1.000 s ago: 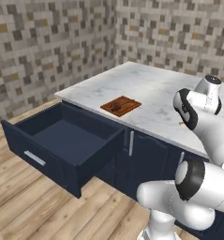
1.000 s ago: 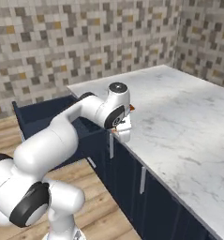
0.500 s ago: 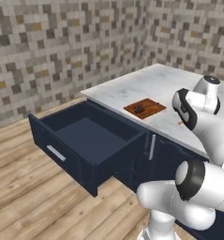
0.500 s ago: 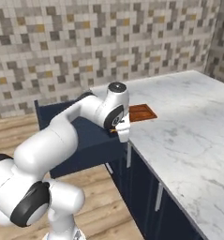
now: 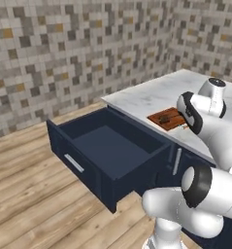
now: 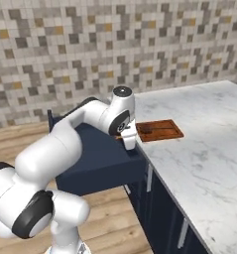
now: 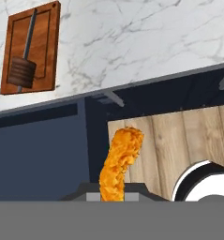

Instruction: Pick up the knife from the drawer and place it on the cutting board. Then place the meat from the plate to the cutting board.

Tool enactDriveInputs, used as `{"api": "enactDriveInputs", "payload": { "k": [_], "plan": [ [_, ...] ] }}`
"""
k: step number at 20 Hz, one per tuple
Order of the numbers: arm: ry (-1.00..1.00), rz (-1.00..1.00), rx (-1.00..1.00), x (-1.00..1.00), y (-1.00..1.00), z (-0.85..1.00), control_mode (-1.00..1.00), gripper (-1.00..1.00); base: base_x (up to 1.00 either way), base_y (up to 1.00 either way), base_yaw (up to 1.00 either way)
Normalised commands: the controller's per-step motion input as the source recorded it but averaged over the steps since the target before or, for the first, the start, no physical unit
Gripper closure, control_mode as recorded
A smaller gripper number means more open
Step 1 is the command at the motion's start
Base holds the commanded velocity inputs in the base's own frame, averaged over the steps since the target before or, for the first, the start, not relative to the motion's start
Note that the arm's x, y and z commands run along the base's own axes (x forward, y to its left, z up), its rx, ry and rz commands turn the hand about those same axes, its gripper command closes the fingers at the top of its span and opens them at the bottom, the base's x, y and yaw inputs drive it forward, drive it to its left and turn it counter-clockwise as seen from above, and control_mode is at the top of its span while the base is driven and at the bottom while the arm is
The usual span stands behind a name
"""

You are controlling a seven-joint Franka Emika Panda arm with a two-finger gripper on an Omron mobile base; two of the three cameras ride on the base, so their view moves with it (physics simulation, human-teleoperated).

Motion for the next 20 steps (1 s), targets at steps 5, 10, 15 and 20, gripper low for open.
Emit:
{"api": "enactDriveInputs", "payload": {
  "k": [5, 10, 15, 20],
  "plan": [
    [0.0, 0.0, 0.0, 0.0, 0.0, 0.0, 1.0, 1.0, 0.53, -0.12, 0.11],
    [0.0, 0.0, 0.0, 0.0, 0.0, 0.0, 1.0, 1.0, 0.49, -0.26, 0.05],
    [0.0, 0.0, 0.0, 0.0, 0.0, 0.0, 1.0, 1.0, 0.46, -0.34, 0.06],
    [0.0, 0.0, 0.0, 0.0, 0.0, 0.0, 1.0, 1.0, 0.49, -0.29, 0.07]
  ]
}}
